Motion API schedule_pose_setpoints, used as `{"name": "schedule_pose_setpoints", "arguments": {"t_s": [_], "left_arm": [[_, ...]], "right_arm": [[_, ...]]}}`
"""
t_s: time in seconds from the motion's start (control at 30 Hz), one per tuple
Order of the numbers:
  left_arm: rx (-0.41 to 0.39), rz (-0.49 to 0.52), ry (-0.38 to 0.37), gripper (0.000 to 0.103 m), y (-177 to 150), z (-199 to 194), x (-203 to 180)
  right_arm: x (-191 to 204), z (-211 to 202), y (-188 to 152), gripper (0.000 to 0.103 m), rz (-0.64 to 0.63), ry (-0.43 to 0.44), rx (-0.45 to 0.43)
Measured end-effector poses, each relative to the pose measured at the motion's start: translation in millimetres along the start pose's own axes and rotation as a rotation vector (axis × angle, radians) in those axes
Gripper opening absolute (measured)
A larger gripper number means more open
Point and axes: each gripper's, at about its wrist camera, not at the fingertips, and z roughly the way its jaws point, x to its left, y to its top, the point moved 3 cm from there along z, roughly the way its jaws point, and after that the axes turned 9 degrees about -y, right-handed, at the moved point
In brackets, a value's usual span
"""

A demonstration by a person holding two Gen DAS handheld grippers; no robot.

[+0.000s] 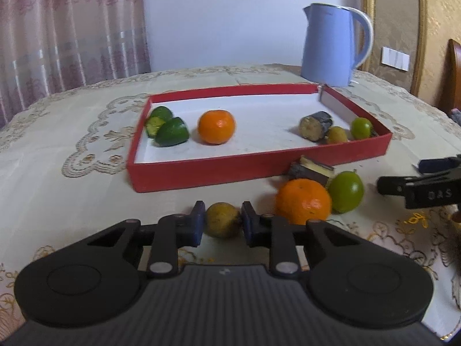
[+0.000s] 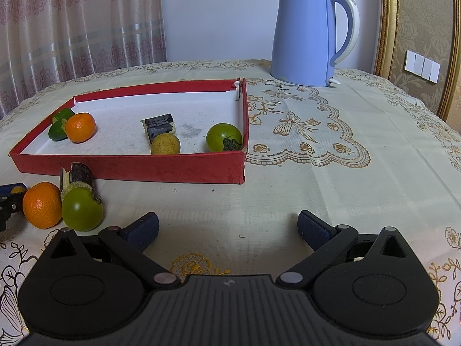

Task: Organize fruits
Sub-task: 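Close the left gripper on the small brownish-yellow fruit, then grasp the green round fruit with the right gripper while the left holds the yellow fruit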

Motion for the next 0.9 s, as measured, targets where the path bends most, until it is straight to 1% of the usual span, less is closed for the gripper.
{"name": "schedule_pose_setpoints", "arguments": {"t_s": [0.17,0.3,0.4,0.5,0.6,0.67,0.7,0.73,0.77,0.8,0.9], "left_arm": [[-0.002,-0.029,0.050,0.024,4,2,15],[-0.007,-0.089,0.076,0.024,8,7,31],[-0.007,-0.102,0.078,0.024,10,9,36],[-0.006,-0.098,0.081,0.025,10,10,38],[-0.006,-0.103,0.078,0.025,10,11,38],[-0.006,-0.102,0.079,0.025,10,11,38],[-0.006,-0.102,0.079,0.025,10,11,38],[-0.006,-0.103,0.078,0.025,10,11,39],[-0.007,-0.104,0.077,0.025,10,11,38],[-0.007,-0.104,0.077,0.025,10,11,38],[-0.007,-0.104,0.077,0.025,10,11,38]], "right_arm": [[0,0,0,0.103,0.001,0.000,0.000],[-2,-2,1,0.103,0.015,0.012,-0.008],[-5,-16,0,0.102,0.028,0.073,-0.082],[11,-32,-2,0.101,-0.065,0.116,-0.109],[33,-45,-2,0.100,-0.163,0.128,-0.151],[45,-48,-2,0.089,-0.206,0.145,-0.161],[50,-47,-1,0.088,-0.217,0.158,-0.157],[54,-46,0,0.084,-0.227,0.170,-0.146],[58,-43,0,0.077,-0.236,0.179,-0.134],[60,-40,0,0.076,-0.242,0.177,-0.123],[64,-35,1,0.073,-0.233,0.209,-0.100]]}}
